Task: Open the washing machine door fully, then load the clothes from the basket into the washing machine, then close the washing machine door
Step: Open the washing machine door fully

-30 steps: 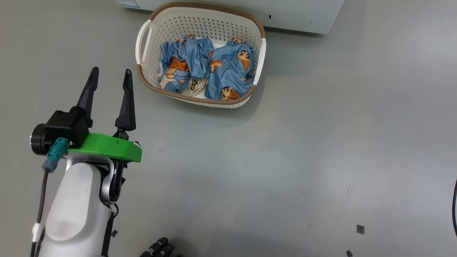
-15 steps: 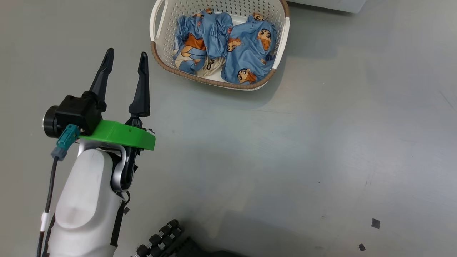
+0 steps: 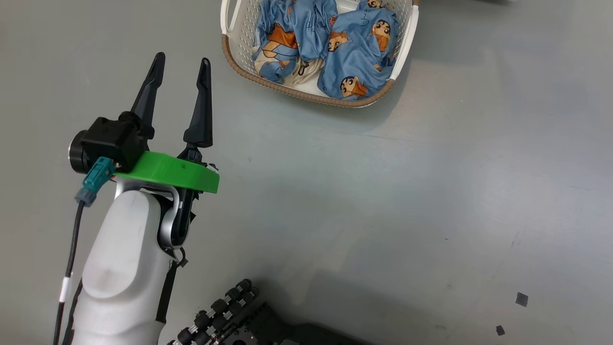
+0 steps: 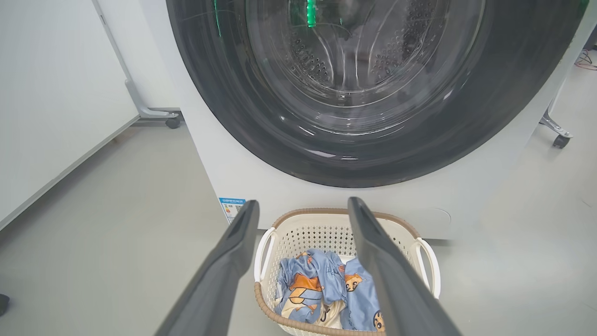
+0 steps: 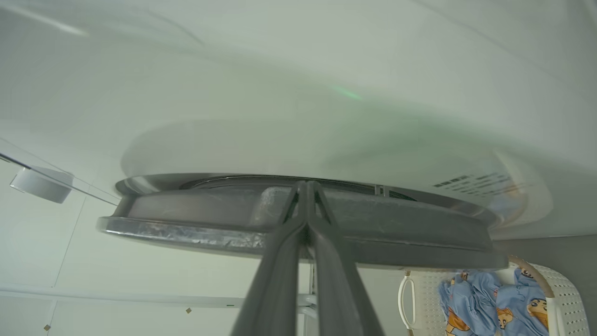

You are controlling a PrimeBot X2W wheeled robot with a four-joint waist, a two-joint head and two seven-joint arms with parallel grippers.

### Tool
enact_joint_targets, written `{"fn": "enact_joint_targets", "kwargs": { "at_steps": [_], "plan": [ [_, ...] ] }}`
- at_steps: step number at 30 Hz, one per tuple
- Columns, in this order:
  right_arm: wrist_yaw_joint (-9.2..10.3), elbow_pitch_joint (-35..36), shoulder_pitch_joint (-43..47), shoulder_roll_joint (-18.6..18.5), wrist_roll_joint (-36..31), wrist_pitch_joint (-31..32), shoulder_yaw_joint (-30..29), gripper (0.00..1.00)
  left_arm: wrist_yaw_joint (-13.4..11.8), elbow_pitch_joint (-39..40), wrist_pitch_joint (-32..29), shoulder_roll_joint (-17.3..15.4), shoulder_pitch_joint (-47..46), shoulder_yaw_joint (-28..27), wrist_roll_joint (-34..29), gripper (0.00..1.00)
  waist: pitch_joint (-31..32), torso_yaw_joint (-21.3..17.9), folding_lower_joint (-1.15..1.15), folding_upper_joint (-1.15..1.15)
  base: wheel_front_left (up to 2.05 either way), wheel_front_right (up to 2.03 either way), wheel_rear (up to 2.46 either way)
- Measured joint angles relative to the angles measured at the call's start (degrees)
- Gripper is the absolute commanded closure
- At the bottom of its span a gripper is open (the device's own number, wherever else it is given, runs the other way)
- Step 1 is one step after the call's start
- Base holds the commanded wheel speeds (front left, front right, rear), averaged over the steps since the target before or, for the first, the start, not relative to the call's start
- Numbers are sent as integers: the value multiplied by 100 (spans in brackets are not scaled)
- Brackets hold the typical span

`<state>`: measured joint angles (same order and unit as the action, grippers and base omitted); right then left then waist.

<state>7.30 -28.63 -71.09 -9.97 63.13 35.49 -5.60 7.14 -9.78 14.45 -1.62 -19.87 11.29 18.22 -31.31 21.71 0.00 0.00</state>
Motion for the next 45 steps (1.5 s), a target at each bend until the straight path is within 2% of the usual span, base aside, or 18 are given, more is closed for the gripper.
{"fn": "enact_joint_targets", "kwargs": {
  "at_steps": [28,45],
  "plan": [
    [0,-495,-327,115,-353,-126,-18,100,0,-48,0,37,-125,69,258,0,-236,229,0,0,0,0,0],
    [40,-611,-259,-10,-134,565,-1,100,0,-70,0,43,-131,70,300,0,-122,232,0,0,0,0,0]
  ]
}}
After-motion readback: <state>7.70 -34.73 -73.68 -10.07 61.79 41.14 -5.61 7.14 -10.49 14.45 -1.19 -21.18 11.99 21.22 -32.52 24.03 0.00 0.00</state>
